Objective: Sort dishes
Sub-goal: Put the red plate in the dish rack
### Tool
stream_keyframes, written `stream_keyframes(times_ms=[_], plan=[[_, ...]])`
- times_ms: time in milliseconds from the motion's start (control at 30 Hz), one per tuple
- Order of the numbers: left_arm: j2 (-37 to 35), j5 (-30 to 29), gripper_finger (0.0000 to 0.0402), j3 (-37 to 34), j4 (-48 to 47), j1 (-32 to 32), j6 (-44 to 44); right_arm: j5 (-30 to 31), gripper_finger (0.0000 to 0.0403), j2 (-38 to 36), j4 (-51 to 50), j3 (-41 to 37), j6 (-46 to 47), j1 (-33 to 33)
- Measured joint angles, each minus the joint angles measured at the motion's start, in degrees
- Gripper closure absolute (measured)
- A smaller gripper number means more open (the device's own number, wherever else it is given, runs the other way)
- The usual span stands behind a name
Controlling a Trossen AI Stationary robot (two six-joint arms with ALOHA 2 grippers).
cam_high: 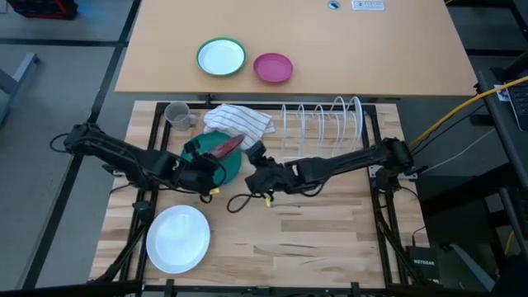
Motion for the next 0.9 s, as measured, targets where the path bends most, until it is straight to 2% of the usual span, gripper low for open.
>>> stream_keyframes(times_ms=[267, 400, 700, 900], plan=[[0.00, -0.26, 0.0383, 6.60, 0.78, -1.66, -1.80, 10.43, 0.0203, -9.01, -7.48, 0.00, -1.68, 1.96], [0.00, -0.49, 0.0383, 9.36, 3.57, -2.92, -5.31, 12.07, 0.0203, -15.24, -11.54, 0.00, -1.64, 1.93], [0.37, -0.36, 0.0383, 10.60, 23.15, -4.25, -7.44, 11.26, 0.0203, -29.81, -21.70, 0.00, -1.44, 1.87], [4.20, -0.02, 0.0383, 10.60, 39.20, -2.29, -6.78, 10.57, 0.0203, -37.76, -27.57, 0.00, 1.83, 1.87]])
